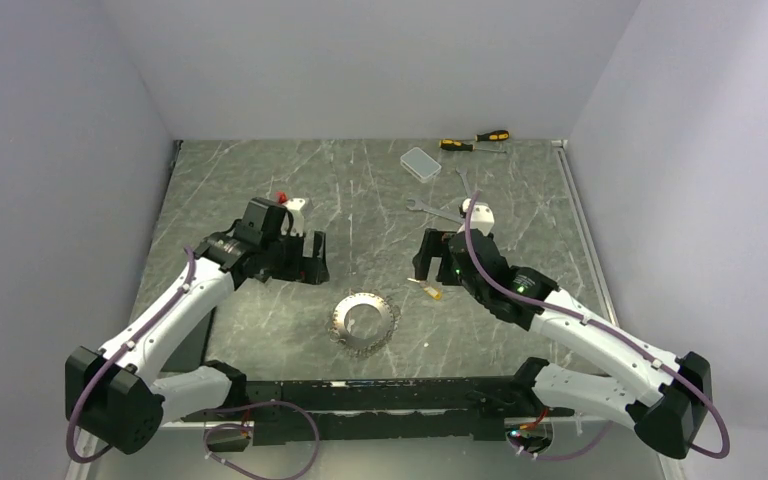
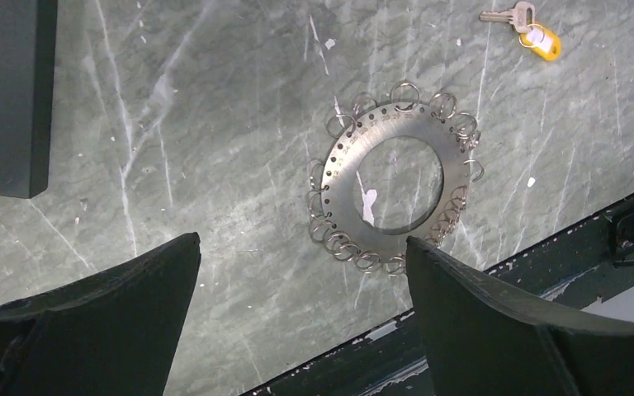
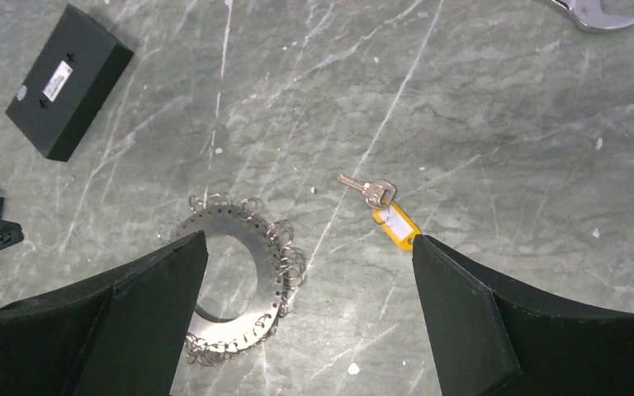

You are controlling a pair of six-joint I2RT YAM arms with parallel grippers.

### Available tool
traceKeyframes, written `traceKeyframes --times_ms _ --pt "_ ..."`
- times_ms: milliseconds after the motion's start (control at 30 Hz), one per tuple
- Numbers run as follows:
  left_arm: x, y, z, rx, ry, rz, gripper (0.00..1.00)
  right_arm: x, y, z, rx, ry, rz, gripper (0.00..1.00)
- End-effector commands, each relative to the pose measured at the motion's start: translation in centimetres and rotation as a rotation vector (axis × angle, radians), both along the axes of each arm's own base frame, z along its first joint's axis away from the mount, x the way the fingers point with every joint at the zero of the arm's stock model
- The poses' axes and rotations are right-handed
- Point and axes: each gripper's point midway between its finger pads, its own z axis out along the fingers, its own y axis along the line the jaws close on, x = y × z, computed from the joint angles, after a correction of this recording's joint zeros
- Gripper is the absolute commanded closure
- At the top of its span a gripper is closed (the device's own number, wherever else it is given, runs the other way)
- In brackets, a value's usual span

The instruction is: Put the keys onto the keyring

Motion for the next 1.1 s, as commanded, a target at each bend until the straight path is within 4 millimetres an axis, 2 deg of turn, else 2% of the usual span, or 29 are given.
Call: traceKeyframes --times_ms 0,167,367,467,567,700,967,1067 --pt "0.2 -0.6 0.5 -0.002 -0.034 -0.031 0.01 -0.1 -0.5 1.9 -0.010 -0.003 -0.021 0.00" --pt "0.0 -0.1 0.8 0.034 -0.070 -0.023 0.00 0.2 -1.3 2.5 -0.033 0.005 -0.072 0.00" --pt "0.4 1.2 1.5 0.119 -0.059 0.051 0.01 0.0 -1.9 3.2 -0.098 -0.013 -0.045 0.00" --pt "0.9 1.9 2.2 0.135 -0.107 0.097 0.01 -0.5 -1.6 3.1 -0.119 -0.014 0.021 0.01" --pt "1.0 2.0 1.4 0.146 -0.074 0.123 0.01 -1.3 -0.7 2.6 -0.086 -0.024 0.104 0.00" --pt "0.7 0.2 -0.2 0.121 0.011 0.106 0.10 -1.9 1.1 1.8 -0.037 -0.038 0.211 0.00" --pt "1.0 -4.7 -3.3 0.013 0.115 0.017 0.23 -2.2 1.9 -0.2 -0.076 -0.006 0.281 0.00" --pt "1.3 -5.8 -4.8 0.013 0.156 -0.044 0.29 -2.7 2.3 -0.4 -0.066 -0.015 0.325 0.00"
